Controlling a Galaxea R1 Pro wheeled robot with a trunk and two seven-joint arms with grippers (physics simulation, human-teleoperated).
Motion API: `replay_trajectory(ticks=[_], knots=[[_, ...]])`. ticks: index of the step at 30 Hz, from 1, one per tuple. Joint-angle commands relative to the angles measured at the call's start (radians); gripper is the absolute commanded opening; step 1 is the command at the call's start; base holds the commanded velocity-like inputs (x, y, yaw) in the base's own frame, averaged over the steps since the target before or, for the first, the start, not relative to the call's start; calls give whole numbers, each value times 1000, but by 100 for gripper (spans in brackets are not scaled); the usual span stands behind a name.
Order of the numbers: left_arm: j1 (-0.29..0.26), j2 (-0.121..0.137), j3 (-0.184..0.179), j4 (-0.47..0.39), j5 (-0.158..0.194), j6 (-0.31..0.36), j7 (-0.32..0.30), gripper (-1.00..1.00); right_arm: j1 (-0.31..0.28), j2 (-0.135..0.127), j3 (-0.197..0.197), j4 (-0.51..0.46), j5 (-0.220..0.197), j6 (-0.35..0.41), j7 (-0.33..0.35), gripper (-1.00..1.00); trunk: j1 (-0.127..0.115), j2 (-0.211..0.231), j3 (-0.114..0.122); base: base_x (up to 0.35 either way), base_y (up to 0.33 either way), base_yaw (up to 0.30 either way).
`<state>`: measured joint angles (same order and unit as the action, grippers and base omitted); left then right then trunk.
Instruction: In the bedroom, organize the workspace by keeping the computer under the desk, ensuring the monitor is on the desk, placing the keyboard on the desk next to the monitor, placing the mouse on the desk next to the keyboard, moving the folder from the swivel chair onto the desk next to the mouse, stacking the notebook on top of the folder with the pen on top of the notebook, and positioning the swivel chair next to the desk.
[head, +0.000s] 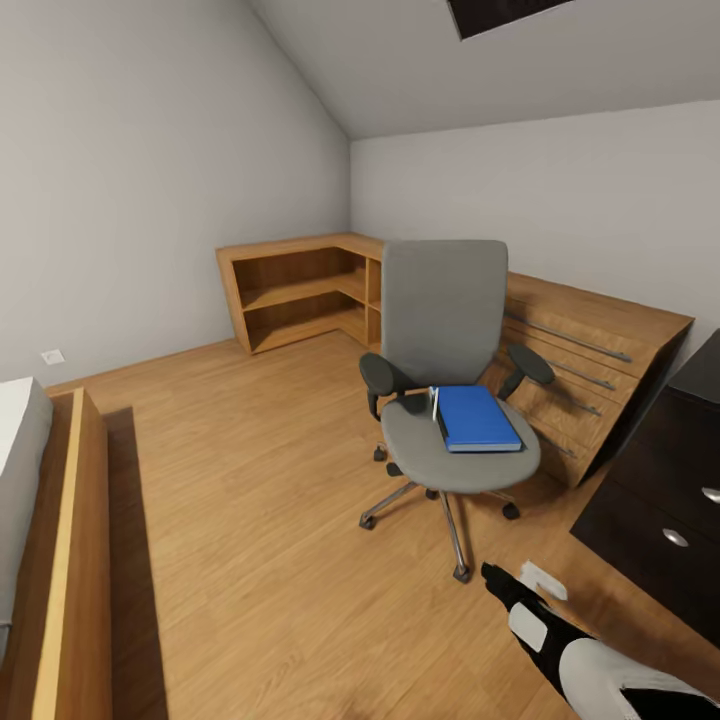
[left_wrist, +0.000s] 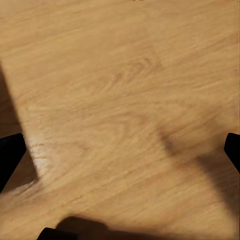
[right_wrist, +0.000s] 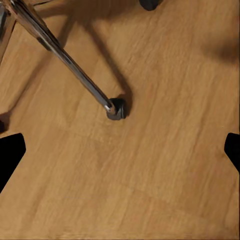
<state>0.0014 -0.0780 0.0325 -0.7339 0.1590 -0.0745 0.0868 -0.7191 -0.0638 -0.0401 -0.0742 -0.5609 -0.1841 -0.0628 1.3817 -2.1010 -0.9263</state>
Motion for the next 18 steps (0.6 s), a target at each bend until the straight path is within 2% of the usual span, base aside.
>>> replay_trajectory(ticks=[1,3,4,8,13,18], knots=[[0,0,1,1,8,-2,1,100,-1,11,-4,34,43,-33,-2,100,-4,7,3,0,0,0],[0,2,1,2,8,-3,1,100,2,22,-5,57,80,-61,-2,100,-12,21,9,0,0,0],[0,4,1,5,8,-4,1,100,12,30,-5,71,114,-83,-2,100,-16,28,12,0,0,0],[0,7,1,19,8,-6,1,100,74,40,-4,88,174,-116,-2,100,-31,56,25,0,0,0],[0,12,2,35,10,-9,1,100,122,42,-5,94,203,-131,-3,100,-50,91,40,0,0,0],[0,14,4,64,12,-13,1,100,140,37,-6,95,211,-131,-7,100,-69,126,56,0,0,0]])
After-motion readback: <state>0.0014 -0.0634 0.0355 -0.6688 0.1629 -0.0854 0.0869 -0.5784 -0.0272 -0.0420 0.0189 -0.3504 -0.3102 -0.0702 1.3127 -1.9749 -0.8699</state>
